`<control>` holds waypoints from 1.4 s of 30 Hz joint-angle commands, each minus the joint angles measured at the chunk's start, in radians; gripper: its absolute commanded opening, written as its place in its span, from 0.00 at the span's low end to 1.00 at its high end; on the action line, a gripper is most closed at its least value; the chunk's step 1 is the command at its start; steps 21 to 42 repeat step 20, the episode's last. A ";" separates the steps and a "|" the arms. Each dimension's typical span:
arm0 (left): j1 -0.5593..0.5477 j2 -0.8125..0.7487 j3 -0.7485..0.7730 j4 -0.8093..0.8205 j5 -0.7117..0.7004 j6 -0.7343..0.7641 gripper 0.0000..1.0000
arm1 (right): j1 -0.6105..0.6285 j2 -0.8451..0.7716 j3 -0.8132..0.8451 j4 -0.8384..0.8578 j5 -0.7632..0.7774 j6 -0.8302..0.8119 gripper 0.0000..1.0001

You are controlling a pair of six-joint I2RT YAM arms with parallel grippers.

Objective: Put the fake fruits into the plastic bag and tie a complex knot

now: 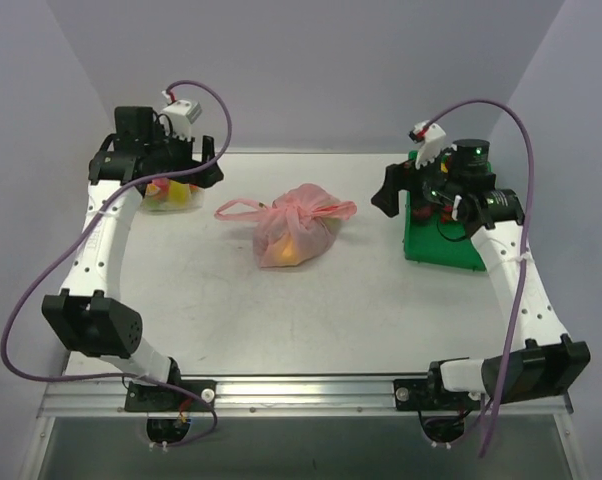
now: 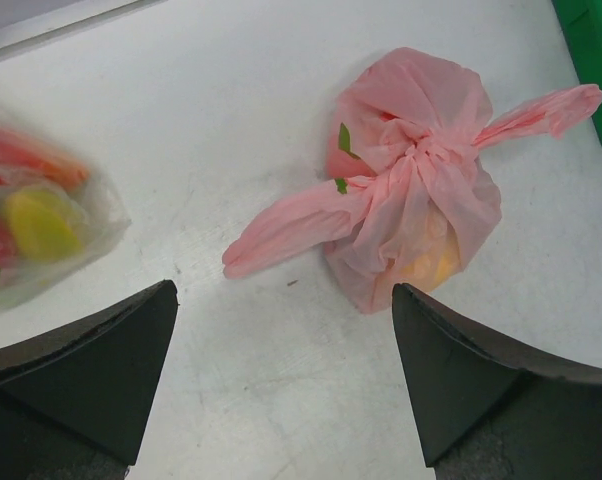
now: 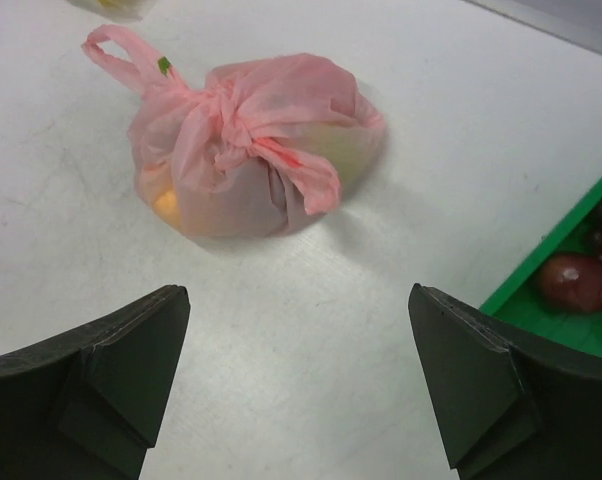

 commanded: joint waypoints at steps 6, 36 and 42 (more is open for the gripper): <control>0.017 -0.191 -0.272 -0.112 -0.122 -0.009 0.97 | -0.146 -0.158 -0.285 -0.180 -0.093 0.057 1.00; 0.008 -0.406 -0.675 -0.042 -0.167 0.014 0.98 | -0.174 -0.376 -0.591 -0.186 0.004 0.008 1.00; 0.008 -0.406 -0.675 -0.042 -0.167 0.014 0.98 | -0.174 -0.376 -0.591 -0.186 0.004 0.008 1.00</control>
